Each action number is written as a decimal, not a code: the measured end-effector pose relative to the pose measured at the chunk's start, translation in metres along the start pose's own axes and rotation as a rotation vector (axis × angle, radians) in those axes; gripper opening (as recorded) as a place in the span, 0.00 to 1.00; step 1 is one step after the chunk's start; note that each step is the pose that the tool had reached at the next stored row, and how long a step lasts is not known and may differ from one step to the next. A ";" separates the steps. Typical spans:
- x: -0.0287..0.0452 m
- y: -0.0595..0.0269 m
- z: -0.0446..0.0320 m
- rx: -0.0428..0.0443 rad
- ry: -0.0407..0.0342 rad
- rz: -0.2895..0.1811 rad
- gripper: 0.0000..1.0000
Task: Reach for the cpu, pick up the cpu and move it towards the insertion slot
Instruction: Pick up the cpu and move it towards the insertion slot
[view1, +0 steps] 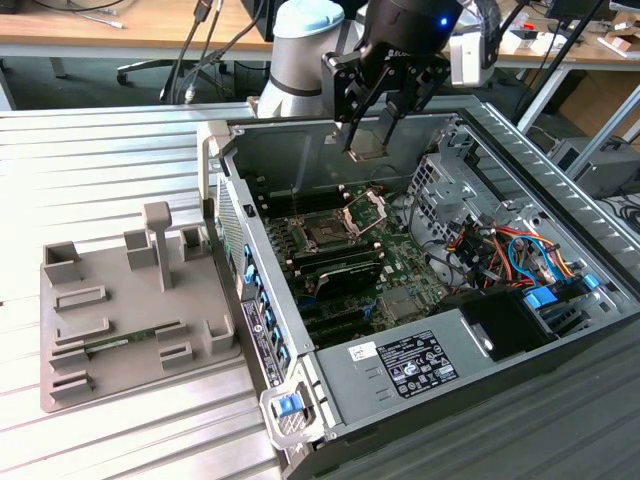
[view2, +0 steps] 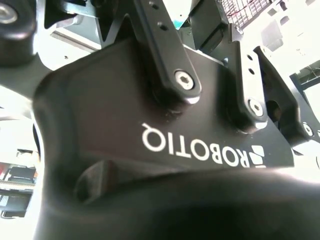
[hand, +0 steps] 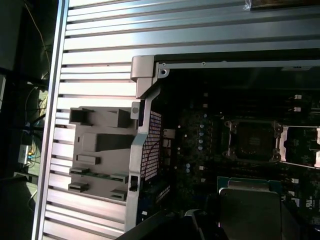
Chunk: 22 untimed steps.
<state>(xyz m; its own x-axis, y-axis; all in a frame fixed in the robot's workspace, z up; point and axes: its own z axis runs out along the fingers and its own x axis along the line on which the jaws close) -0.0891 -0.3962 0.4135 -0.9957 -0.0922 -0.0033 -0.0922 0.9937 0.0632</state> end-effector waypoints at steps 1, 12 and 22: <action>-0.0005 -0.0001 0.0000 0.0000 -0.0001 0.000 0.54; -0.0072 -0.0007 0.0001 0.0000 -0.0001 0.000 0.54; -0.0147 -0.0014 0.0003 0.0000 -0.0001 0.000 0.54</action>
<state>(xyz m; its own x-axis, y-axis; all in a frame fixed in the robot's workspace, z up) -0.0743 -0.3962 0.4132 -0.9957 -0.0922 -0.0034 -0.0922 0.9937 0.0632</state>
